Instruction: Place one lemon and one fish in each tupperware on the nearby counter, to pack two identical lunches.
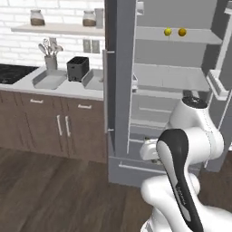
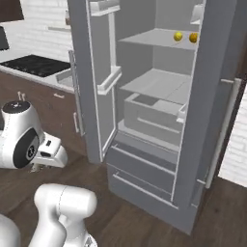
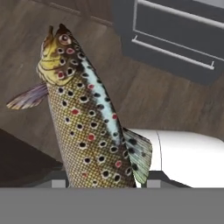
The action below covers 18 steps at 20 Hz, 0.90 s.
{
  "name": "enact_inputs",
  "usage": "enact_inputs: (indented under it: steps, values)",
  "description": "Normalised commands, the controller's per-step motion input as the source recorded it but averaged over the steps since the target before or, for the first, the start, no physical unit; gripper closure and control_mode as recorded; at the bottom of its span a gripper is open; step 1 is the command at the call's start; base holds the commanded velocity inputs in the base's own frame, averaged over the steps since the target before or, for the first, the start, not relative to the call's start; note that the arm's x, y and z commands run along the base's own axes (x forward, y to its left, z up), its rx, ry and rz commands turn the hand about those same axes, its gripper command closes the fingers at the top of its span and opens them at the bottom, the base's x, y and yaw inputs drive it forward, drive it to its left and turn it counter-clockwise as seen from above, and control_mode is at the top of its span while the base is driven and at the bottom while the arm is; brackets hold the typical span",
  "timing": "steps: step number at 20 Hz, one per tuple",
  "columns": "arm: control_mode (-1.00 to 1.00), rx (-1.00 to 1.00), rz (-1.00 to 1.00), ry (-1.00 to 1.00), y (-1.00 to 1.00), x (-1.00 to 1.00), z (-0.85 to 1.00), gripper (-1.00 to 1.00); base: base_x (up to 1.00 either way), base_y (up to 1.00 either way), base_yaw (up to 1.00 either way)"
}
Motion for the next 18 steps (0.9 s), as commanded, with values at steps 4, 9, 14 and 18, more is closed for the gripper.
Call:
enact_inputs:
  steps: [4,9,14,18]
  values:
    - [1.00,0.00,0.00,0.00,0.00,0.00,0.00,1.00,0.28,0.31,0.62]
    - [1.00,0.00,0.00,0.00,0.00,0.00,0.00,1.00,0.56,0.15,0.61]
    - [1.00,0.00,0.00,0.00,0.00,0.00,0.00,1.00,0.73,0.21,0.57]
    - [1.00,0.00,0.00,0.00,0.00,0.00,0.00,1.00,1.00,0.21,0.37]
